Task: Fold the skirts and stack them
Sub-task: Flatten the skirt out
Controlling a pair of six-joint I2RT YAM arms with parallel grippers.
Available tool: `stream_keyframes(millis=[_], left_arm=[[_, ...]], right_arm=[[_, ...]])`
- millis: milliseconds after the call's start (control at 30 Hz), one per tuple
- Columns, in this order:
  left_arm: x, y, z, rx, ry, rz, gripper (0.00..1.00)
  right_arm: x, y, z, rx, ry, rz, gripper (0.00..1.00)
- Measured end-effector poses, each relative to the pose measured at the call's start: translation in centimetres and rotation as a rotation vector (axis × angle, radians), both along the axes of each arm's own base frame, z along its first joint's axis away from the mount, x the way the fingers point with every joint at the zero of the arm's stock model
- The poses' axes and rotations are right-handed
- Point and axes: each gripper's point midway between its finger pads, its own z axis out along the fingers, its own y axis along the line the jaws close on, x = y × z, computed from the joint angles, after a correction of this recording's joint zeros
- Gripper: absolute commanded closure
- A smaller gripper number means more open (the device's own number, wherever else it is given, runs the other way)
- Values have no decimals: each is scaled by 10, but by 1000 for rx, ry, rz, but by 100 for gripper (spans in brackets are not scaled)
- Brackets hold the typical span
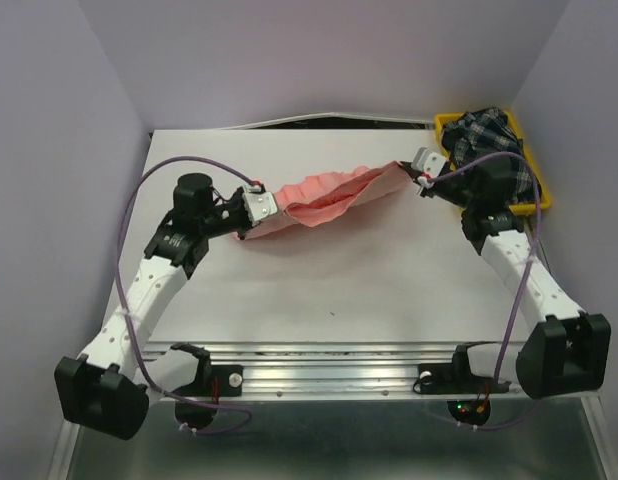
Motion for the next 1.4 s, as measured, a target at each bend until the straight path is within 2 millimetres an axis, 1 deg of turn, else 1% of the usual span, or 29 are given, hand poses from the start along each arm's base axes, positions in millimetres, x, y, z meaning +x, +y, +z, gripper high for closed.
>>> stream_keyframes(millis=[33, 67, 100, 133, 167, 200, 233, 300, 433, 500, 600, 667, 700, 767, 800, 833, 867, 900, 967, 1000, 1033, 1067, 1100, 1167, 1200, 1267, 1300, 1367, 1400], left_arm=[[-4, 1, 18, -44, -12, 18, 100], [-11, 2, 39, -88, -36, 29, 100], [-17, 2, 52, -125, -39, 40, 100], [-30, 5, 74, -172, -70, 48, 100], [-39, 6, 86, -203, -79, 51, 100], [-58, 8, 110, -256, -114, 40, 100], [-71, 9, 127, -292, -139, 28, 100], [-102, 14, 162, -364, -197, 4, 100], [-148, 15, 191, -454, -208, -71, 100], [-153, 13, 193, -478, -175, -82, 100], [-135, 8, 177, -500, -53, -44, 100], [-104, 3, 154, -509, 73, 35, 100], [-84, 1, 141, -510, 138, 91, 92], [-45, -2, 114, -498, 236, 193, 69], [-23, -3, 97, -489, 283, 254, 52], [-2, -2, 83, -481, 317, 313, 45], [21, 0, 57, -462, 377, 382, 39], [41, 3, 33, -442, 440, 451, 38], [75, 17, -10, -408, 549, 592, 35], [88, 26, -24, -395, 581, 649, 34], [95, 32, -31, -389, 595, 687, 25], [106, 47, -42, -380, 611, 759, 25], [109, 57, -45, -374, 608, 795, 25], [110, 78, -43, -365, 585, 863, 25], [109, 83, -38, -360, 562, 872, 26], [103, 86, -25, -344, 512, 849, 29], [98, 84, -16, -323, 474, 813, 32], [92, 81, -6, -297, 442, 774, 33], [88, 78, -3, -262, 431, 740, 33]], right_arm=[[-2, -1, 11, 16, -8, -12, 99], [-12, -4, 38, 51, -33, -34, 99], [-19, -7, 55, 74, -50, -48, 99], [-32, -10, 78, 103, -64, -70, 99], [-48, -12, 101, 126, -88, -75, 99], [-60, -14, 115, 144, -103, -78, 99], [-76, -14, 134, 160, -133, -73, 99], [-117, -16, 171, 195, -200, -55, 99], [-168, -16, 207, 233, -234, -19, 99], [-172, -16, 213, 241, -233, -18, 99], [-144, -15, 192, 236, -151, -47, 99], [-101, -12, 156, 222, -30, -77, 99], [-73, -11, 130, 215, 56, -102, 84], [-24, -8, 79, 202, 209, -144, 38], [5, -7, 43, 193, 315, -175, 5], [32, -6, 10, 180, 400, -202, 0], [57, -7, -23, 175, 500, -250, 0], [70, -8, -36, 169, 534, -271, 0], [112, -12, -83, 150, 644, -350, 0], [126, -15, -98, 143, 678, -385, 0], [131, -18, -109, 132, 706, -410, 0], [133, -20, -113, 124, 726, -428, 1], [131, -22, -113, 117, 739, -441, 7], [126, -25, -103, 106, 743, -453, 13], [122, -26, -96, 98, 735, -454, 21], [109, -29, -81, 84, 728, -453, 26], [102, -30, -74, 75, 724, -451, 34], [89, -33, -65, 55, 711, -443, 36], [80, -35, -66, 39, 717, -443, 39]])
